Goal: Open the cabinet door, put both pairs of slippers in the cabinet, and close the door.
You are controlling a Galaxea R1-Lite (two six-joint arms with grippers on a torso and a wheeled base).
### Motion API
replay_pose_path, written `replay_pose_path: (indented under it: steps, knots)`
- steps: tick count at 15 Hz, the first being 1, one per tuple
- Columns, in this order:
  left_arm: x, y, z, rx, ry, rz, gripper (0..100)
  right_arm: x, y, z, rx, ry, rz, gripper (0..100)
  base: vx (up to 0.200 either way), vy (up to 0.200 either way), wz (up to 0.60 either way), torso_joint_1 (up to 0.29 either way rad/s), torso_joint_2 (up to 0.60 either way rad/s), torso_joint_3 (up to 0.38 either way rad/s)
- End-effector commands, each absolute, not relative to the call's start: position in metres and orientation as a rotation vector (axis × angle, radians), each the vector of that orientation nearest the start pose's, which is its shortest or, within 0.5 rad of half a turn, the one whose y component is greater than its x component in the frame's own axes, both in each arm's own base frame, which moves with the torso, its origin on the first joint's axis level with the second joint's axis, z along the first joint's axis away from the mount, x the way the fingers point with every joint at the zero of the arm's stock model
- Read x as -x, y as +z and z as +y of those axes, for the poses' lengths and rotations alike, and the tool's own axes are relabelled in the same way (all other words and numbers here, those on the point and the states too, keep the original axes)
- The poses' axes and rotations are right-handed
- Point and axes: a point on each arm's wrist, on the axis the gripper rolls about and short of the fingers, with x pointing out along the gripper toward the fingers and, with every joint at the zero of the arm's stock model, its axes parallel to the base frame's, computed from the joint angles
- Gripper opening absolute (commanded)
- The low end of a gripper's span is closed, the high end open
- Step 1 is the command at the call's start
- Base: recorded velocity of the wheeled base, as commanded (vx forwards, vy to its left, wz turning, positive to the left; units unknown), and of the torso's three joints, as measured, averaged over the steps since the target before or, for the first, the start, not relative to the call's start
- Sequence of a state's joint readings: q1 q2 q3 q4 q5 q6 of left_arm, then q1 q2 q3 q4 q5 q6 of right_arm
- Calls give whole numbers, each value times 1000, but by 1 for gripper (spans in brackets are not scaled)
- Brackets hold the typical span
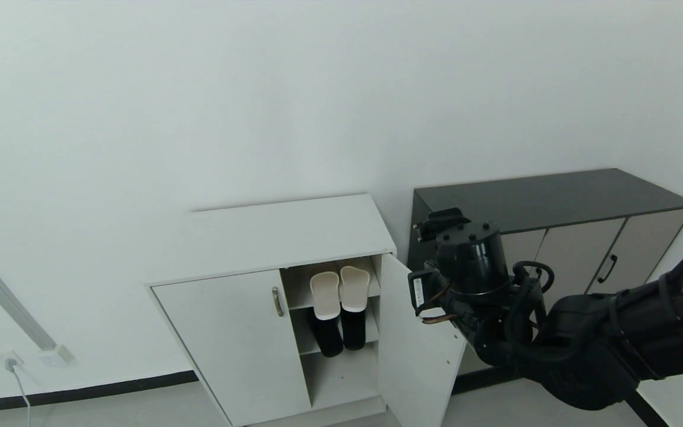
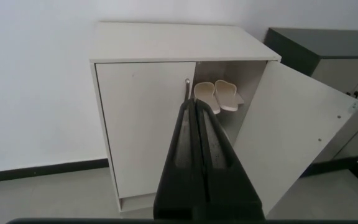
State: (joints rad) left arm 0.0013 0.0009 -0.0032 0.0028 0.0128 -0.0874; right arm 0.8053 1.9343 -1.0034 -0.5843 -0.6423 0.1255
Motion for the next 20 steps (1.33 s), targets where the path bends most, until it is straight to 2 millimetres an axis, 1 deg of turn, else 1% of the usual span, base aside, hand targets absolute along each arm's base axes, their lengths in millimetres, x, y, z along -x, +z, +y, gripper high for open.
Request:
replay_pose_path:
  steps: [1,4,5,6,9,10,11,12,13,15,16,17,19,20]
  knots:
    - [23,76,0,87,15,1,0,-264,149,251,111,134,278,0,-200,0,0,2,7,2]
    - [23,76,0,87,17,1,0,-268,144,250,118,126,288,0,-200,0,0,7,7,-2]
    - [23,76,0,89,17,1,0,-271,141,249,123,118,295,0,0,0,0,0,0,0]
    - [23,76,0,89,17,1,0,-278,139,244,123,95,299,0,0,0,0,0,0,0]
    - [23,76,0,89,17,1,0,-321,147,229,75,13,265,0,0,0,0,0,0,0]
    - [23,76,0,89,17,1,0,-334,151,226,55,25,250,0,0,0,0,0,0,0]
    - [23,76,0,89,17,1,0,-339,153,226,45,35,242,0,0,0,0,0,0,0]
    - [23,76,0,89,17,1,0,-356,158,224,36,23,238,0,0,0,0,0,0,0]
    - [23,76,0,89,17,1,0,-366,162,223,37,11,249,0,0,0,0,0,0,0]
    - [23,76,0,90,18,1,0,-378,167,223,31,40,262,0,0,0,0,0,0,0]
    - [23,76,0,90,20,1,0,-390,171,223,26,31,261,0,0,0,0,0,0,0]
    - [23,76,0,92,20,1,0,-396,173,223,25,29,268,0,0,0,0,0,0,0]
    - [23,76,0,90,20,1,0,-403,173,222,35,39,297,0,0,0,0,0,0,0]
    - [23,76,0,90,20,1,0,-406,169,222,34,61,313,0,0,0,0,0,0,0]
